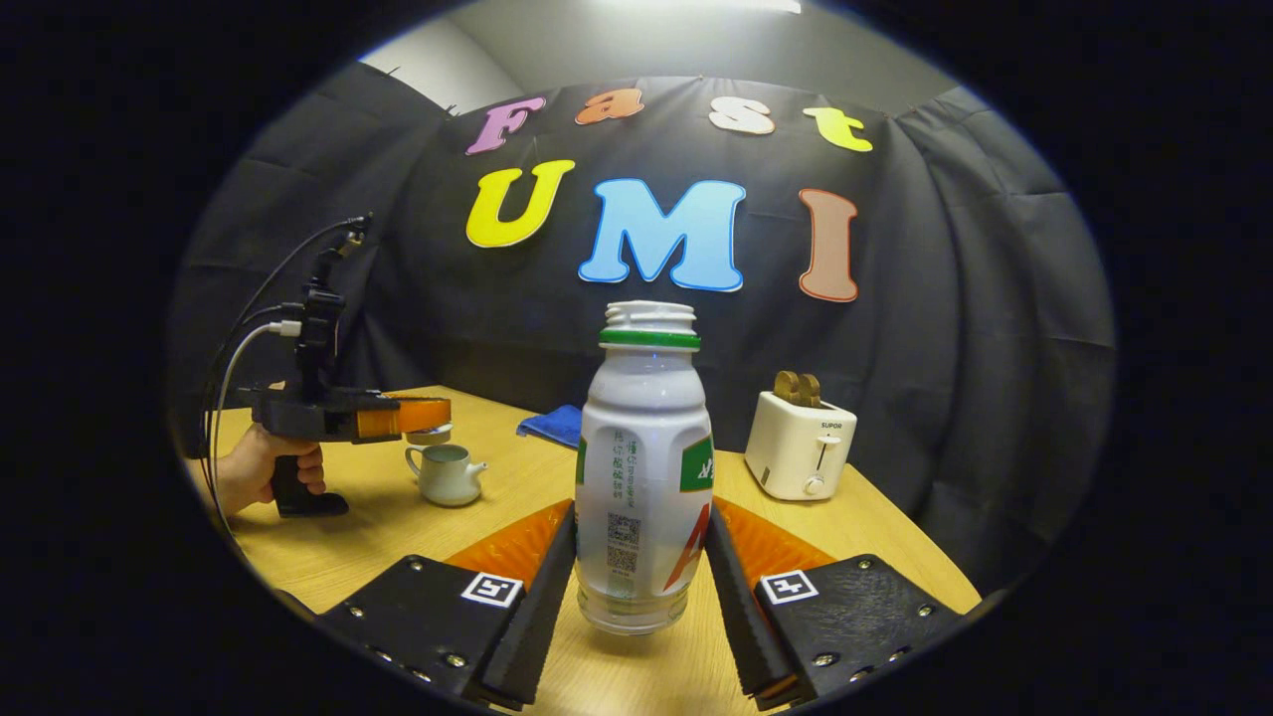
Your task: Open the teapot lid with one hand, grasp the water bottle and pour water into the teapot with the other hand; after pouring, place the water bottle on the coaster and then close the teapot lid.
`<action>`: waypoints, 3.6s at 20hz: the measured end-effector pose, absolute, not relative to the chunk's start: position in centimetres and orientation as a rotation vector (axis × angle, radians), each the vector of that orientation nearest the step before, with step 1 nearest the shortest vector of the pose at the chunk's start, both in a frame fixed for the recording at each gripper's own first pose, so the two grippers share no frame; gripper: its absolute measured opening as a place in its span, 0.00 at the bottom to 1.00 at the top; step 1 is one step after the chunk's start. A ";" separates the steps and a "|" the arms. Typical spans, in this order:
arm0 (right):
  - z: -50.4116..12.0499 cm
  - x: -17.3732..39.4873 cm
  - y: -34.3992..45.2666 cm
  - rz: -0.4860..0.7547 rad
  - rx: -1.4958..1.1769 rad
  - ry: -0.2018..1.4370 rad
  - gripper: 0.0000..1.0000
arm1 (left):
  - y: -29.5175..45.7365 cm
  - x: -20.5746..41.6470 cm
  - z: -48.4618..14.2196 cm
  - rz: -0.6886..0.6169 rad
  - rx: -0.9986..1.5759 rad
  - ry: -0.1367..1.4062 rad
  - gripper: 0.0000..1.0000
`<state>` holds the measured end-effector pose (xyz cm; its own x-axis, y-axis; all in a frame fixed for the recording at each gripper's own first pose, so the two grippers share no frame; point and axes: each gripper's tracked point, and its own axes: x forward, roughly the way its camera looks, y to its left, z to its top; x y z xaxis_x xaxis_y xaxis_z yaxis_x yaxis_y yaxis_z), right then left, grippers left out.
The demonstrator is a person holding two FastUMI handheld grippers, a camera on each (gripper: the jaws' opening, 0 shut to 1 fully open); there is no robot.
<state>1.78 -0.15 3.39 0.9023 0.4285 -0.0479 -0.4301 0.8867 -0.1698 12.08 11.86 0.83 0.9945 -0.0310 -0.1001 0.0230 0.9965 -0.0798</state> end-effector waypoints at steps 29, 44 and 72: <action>3.5 3.0 0.1 0.430 -0.190 0.031 0.72 | 12.0 13.9 -1.9 -0.012 -0.078 0.149 0.26; 3.4 20.5 -2.1 0.193 -0.064 0.068 0.72 | 15.1 7.5 8.8 -0.013 -0.173 -0.222 0.88; 5.4 19.5 -2.7 0.147 -0.091 -0.072 0.94 | 14.4 8.3 7.6 -0.026 -0.149 -0.169 0.88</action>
<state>19.50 -2.69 5.41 0.9867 0.1495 0.0644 -0.1430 0.9850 -0.0961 8.26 14.44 7.55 0.9855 -0.0130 0.1690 0.0380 0.9887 -0.1453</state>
